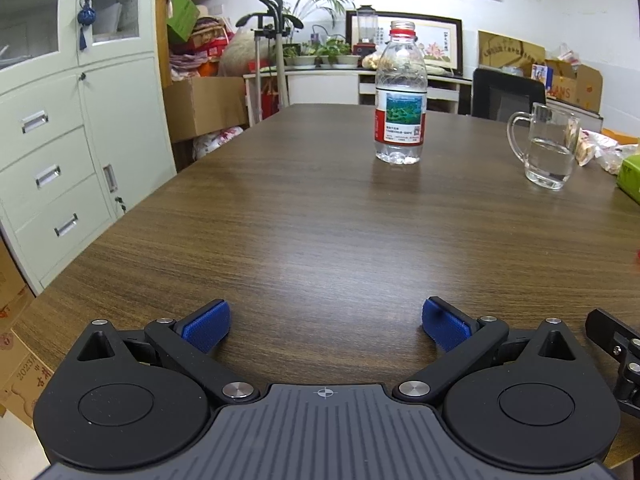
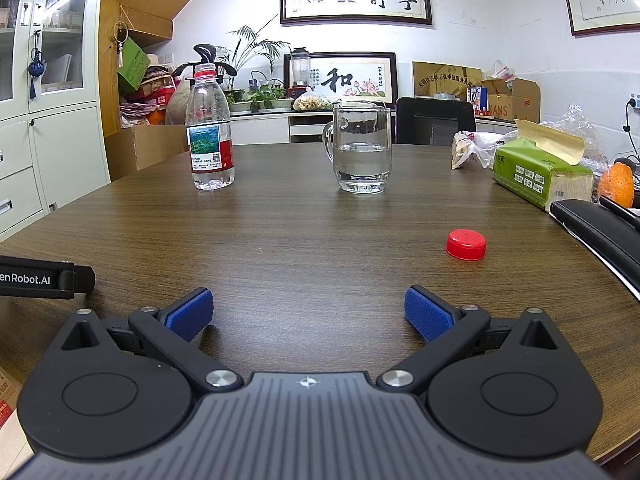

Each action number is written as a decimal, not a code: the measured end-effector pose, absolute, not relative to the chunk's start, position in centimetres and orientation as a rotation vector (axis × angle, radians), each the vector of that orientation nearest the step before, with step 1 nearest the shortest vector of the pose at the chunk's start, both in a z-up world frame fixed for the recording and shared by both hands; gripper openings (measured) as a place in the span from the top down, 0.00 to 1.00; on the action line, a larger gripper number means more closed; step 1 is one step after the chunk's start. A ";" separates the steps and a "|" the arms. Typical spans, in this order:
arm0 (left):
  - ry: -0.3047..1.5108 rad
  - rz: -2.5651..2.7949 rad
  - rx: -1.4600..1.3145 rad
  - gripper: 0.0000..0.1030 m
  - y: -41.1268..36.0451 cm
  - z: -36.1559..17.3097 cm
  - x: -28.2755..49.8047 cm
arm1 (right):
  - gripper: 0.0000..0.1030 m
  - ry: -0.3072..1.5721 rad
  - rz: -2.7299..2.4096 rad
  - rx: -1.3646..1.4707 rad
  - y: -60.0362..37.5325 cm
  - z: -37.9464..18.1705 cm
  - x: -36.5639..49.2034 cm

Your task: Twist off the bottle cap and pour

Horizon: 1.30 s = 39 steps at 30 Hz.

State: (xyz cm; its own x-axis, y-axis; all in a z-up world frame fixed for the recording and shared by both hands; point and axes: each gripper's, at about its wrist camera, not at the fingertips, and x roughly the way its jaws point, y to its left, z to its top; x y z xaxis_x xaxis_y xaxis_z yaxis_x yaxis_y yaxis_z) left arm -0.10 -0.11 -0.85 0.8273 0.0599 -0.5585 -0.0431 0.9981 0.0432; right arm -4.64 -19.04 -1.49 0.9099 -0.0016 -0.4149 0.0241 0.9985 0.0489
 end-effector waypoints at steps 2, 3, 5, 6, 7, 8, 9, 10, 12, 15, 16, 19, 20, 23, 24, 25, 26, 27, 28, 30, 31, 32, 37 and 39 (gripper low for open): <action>0.596 0.057 0.018 0.00 0.0 -0.9 -0.1 | 0.01 0.428 -0.013 0.053 -19.0 -1.5 -4.6; 0.595 0.057 0.015 0.00 0.0 -0.9 0.0 | 0.00 0.428 -0.013 0.053 -19.0 -1.5 -4.6; 0.595 0.056 0.008 0.00 0.1 -0.8 0.1 | 0.00 0.428 -0.014 0.053 -19.0 -1.5 -4.6; 0.594 0.056 0.005 0.00 0.1 -0.8 0.1 | 0.01 0.428 -0.013 0.053 -19.0 -1.5 -4.6; 0.591 0.061 0.006 0.00 0.2 -0.9 0.1 | 0.00 0.428 -0.013 0.053 -19.0 -1.5 -4.6; 0.593 0.060 0.004 0.00 0.2 -0.9 0.1 | 0.01 0.428 -0.013 0.053 -19.0 -1.5 -4.6; 0.597 0.054 0.002 0.00 0.3 -0.8 0.1 | 0.00 0.428 -0.013 0.054 -19.0 -1.5 -4.6; 0.598 0.052 0.005 0.00 0.3 -0.8 0.1 | 0.00 0.428 -0.013 0.054 -19.0 -1.5 -4.6; 0.604 0.048 0.003 0.00 0.4 -0.7 0.2 | 0.00 0.429 -0.014 0.053 -19.0 -1.5 -4.6; 0.613 0.047 0.006 0.00 0.3 -0.6 0.3 | 0.00 0.430 -0.014 0.053 -19.0 -1.5 -4.5; 0.623 0.048 0.005 0.00 0.3 -0.5 0.3 | 0.00 0.430 -0.014 0.052 -19.0 -1.5 -4.5; 0.634 0.045 0.007 0.00 0.3 -0.4 0.4 | 0.01 0.431 -0.015 0.051 -18.9 -1.5 -4.5; 0.635 0.043 0.009 0.00 0.4 -0.4 0.4 | 0.01 0.431 -0.015 0.050 -18.9 -1.5 -4.5; 0.634 0.038 0.010 0.00 0.5 -0.4 0.5 | 0.00 0.433 -0.016 0.048 -18.8 -1.5 -4.5; 0.634 0.038 0.010 0.00 0.5 -0.4 0.5 | 0.00 0.433 -0.016 0.047 -18.9 -1.4 -4.5; 0.634 0.037 0.011 0.00 0.5 -0.4 0.5 | 0.00 0.434 -0.017 0.046 -18.9 -1.4 -4.5; 0.633 0.036 0.012 0.00 0.5 -0.5 0.5 | 0.00 0.435 -0.017 0.045 -18.9 -1.4 -4.5; 0.633 0.035 0.013 0.00 0.5 -0.4 0.5 | 0.00 0.436 -0.017 0.044 -18.9 -1.4 -4.4; 0.632 0.034 0.014 0.00 0.5 -0.5 0.5 | 0.00 0.436 -0.017 0.044 -18.8 -1.4 -4.4; 0.632 0.032 0.017 0.00 0.5 -0.5 0.5 | 0.00 0.438 -0.017 0.043 -18.9 -1.4 -4.4; 0.632 0.031 0.018 0.00 0.5 -0.5 0.5 | 0.00 0.440 -0.018 0.042 -18.9 -1.4 -4.4; 0.632 0.030 0.019 0.00 0.6 -0.5 0.5 | 0.00 0.442 -0.017 0.042 -18.9 -1.3 -4.4; 0.645 0.001 0.016 0.00 1.0 -0.2 0.9 | 0.01 0.464 -0.007 0.075 -19.7 -0.7 -4.2; 0.641 0.000 0.013 0.00 1.2 0.0 1.1 | 0.01 0.465 -0.011 0.086 -20.2 -0.4 -4.3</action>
